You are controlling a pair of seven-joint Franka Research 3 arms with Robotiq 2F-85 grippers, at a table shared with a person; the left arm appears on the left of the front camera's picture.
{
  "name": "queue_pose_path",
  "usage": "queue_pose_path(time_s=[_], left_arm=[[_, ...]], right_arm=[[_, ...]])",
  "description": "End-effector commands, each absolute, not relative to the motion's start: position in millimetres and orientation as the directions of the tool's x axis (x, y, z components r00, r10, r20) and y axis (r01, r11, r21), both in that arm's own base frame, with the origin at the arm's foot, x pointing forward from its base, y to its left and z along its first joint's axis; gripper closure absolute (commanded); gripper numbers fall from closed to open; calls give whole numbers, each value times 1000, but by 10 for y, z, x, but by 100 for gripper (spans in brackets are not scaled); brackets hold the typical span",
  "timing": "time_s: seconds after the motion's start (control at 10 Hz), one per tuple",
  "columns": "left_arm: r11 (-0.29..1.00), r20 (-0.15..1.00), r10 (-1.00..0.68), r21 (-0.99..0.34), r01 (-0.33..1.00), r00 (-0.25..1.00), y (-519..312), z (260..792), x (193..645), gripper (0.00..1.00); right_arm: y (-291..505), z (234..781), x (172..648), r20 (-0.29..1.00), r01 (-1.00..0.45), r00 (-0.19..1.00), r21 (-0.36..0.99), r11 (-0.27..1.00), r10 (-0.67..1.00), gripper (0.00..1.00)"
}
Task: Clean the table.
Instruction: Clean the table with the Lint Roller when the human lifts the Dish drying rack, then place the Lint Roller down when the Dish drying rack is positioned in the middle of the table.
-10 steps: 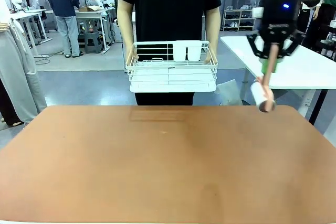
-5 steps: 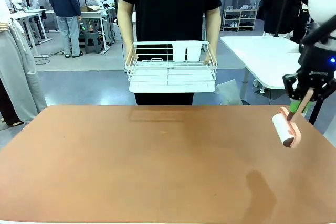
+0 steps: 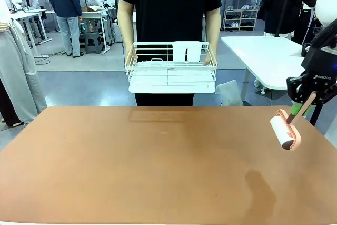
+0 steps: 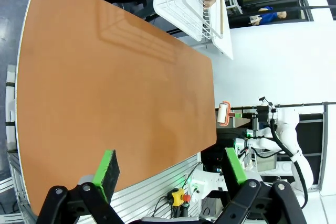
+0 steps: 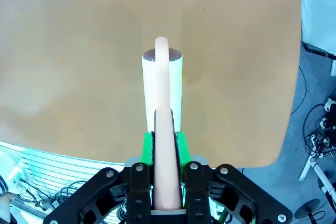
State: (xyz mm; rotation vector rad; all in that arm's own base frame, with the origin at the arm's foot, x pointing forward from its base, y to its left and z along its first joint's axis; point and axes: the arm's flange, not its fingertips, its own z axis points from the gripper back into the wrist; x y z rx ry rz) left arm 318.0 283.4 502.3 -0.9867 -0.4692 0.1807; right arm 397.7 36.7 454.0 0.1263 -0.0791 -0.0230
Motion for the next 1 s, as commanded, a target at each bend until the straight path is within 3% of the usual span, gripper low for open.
queue_pose_path(time_s=[0.0, 0.9], left_arm=[[531, 321, 350, -842, 96, 880, 2864, 5037, 3168, 0], [531, 321, 350, -842, 96, 880, 2864, 5037, 3168, 0]], right_arm=[[391, 4560, 3973, 73, 49, 996, 100, 994, -57, 79], [391, 4560, 3973, 73, 49, 996, 100, 994, -57, 79]])
